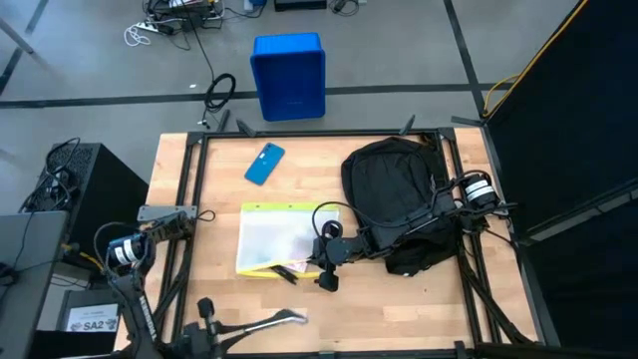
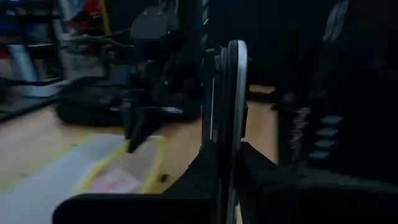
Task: Unpack backpack
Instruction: Remove the gray calculator from the white zip bag
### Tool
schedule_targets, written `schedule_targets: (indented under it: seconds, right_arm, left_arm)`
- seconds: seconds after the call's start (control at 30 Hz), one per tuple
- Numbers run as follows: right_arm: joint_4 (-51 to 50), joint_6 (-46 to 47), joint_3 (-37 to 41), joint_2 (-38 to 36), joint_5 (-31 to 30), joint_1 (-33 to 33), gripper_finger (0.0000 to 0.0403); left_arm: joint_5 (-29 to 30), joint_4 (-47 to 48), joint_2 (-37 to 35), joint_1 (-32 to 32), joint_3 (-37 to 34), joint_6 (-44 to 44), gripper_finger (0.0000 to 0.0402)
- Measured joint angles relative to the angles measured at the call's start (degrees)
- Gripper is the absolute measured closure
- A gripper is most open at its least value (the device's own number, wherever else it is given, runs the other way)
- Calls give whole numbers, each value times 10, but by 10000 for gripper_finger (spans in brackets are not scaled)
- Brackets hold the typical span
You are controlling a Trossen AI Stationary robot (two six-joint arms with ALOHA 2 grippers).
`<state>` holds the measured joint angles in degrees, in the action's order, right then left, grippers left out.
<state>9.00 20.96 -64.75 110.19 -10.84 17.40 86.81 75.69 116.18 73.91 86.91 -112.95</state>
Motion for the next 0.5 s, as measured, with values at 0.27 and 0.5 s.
schedule_targets:
  seconds: [0.27,0.5]
  right_arm:
    - [-1,0,0,0,1,4,403]
    - [-10,-6,1,1,0,9,403]
  left_arm:
    - [18,-98,-7,-52,-83,-1,401]
    - [40,19,-70,-150,-81,-3,401]
